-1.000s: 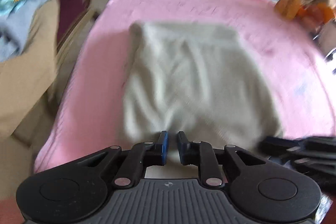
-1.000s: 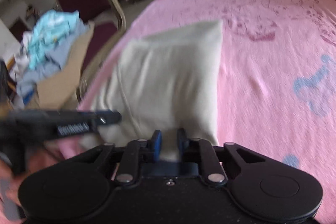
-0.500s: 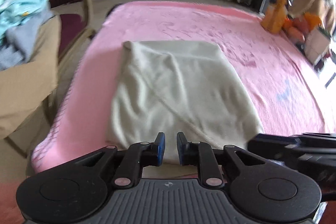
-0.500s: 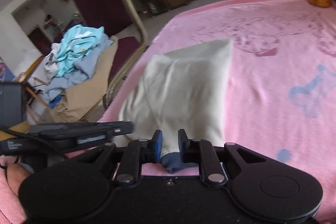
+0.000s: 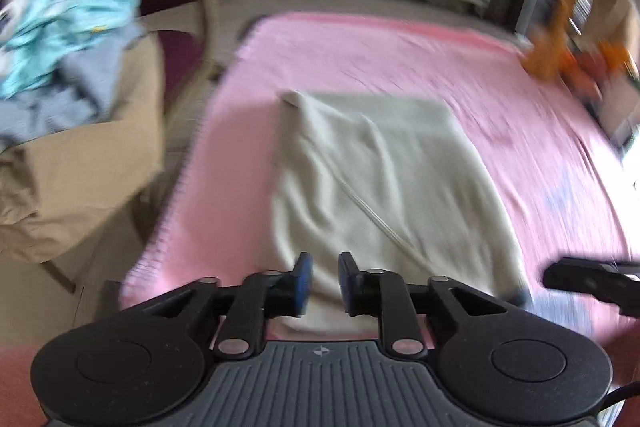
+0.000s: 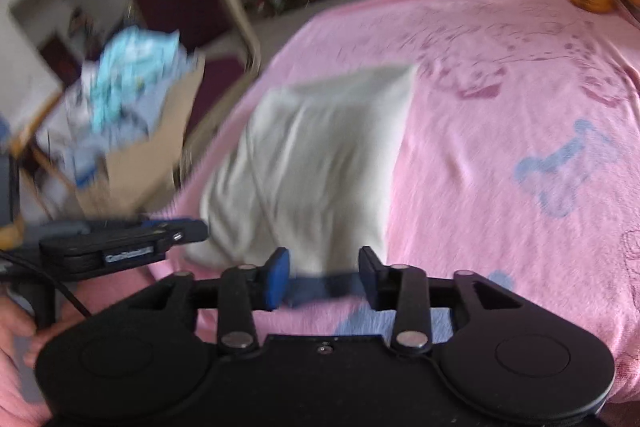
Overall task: Fold clothes
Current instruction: 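Grasp the folded sweatshirt edge with the left gripper while the right gripper grasps too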
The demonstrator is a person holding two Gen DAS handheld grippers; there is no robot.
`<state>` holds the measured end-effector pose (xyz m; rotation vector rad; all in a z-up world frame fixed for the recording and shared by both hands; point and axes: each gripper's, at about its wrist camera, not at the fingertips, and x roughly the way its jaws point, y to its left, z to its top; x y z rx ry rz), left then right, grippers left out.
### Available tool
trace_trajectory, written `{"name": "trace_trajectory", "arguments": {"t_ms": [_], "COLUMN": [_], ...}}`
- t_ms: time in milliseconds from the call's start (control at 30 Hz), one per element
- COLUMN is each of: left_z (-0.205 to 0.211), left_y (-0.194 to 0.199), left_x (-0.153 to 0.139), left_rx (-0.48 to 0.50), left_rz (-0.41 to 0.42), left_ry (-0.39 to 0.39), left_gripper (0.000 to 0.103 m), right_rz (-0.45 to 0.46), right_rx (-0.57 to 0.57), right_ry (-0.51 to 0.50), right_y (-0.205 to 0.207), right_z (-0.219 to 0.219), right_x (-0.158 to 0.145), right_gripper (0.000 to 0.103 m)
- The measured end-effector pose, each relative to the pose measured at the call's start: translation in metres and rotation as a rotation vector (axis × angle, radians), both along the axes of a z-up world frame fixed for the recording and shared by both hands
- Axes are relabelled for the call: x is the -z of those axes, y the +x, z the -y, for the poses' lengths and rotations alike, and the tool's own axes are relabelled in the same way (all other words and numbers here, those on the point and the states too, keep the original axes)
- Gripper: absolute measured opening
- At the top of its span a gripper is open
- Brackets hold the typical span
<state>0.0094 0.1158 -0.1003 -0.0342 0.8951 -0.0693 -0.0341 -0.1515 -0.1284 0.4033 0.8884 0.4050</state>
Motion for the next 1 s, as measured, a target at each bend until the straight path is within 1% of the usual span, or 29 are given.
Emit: {"name": "trace_trajectory", "arguments": {"t_ms": [33,67,167,200,267,333,367,433,467,500,633,767,867,1000], "left_z": [-0.008,-0.016,-0.03,-0.033,-0.036,-0.038,-0.04,-0.043,-0.045,-0.047,-0.054,-0.054,-0.051,-0.053], "left_y": [0.007,0.014,0.041,0.05,0.068,0.082,0.089,0.102,0.105,0.108,0.116,0.119,0.123,0.127], "left_x": [-0.003,-0.006,-0.011,-0.012,-0.011,-0.008,-0.007,0.0,0.005,0.01,0.028,0.031,0.037,0.044], "left_rx": [-0.032,-0.057,-0.082,-0.081,-0.077,-0.069,-0.065,-0.049,-0.051,-0.054,-0.11,-0.109,-0.112,-0.125], "left_rz": [-0.002,-0.01,-0.044,-0.052,-0.078,-0.101,-0.113,-0.145,-0.161,-0.176,-0.233,-0.228,-0.238,-0.248], "left_ry": [-0.021,-0.045,-0.1,-0.108,-0.104,-0.116,-0.126,-0.187,-0.215,-0.241,-0.306,-0.314,-0.323,-0.358], "left_gripper": [0.042,0.043,0.047,0.05,0.052,0.054,0.057,0.069,0.074,0.073,0.071,0.07,0.07,0.07], "right_rz": [-0.018,-0.039,-0.102,-0.123,-0.156,-0.174,-0.18,-0.186,-0.19,-0.198,-0.22,-0.224,-0.234,-0.26], "right_rx": [0.019,0.042,0.108,0.13,0.165,0.186,0.195,0.211,0.218,0.224,0.216,0.192,0.185,0.2], "right_ry": [0.024,0.052,0.137,0.165,0.217,0.256,0.27,0.293,0.302,0.308,0.315,0.331,0.363,0.386], "right_y": [0.003,0.007,0.019,0.023,0.031,0.038,0.042,0.052,0.057,0.063,0.084,0.103,0.111,0.114], "right_z": [0.005,0.01,0.027,0.032,0.041,0.046,0.048,0.051,0.053,0.054,0.053,0.049,0.049,0.052], "right_x": [0.002,0.005,0.013,0.015,0.02,0.024,0.025,0.027,0.029,0.032,0.044,0.052,0.061,0.074], "right_gripper": [0.044,0.046,0.048,0.05,0.054,0.056,0.059,0.065,0.065,0.065,0.063,0.047,0.043,0.043]}}
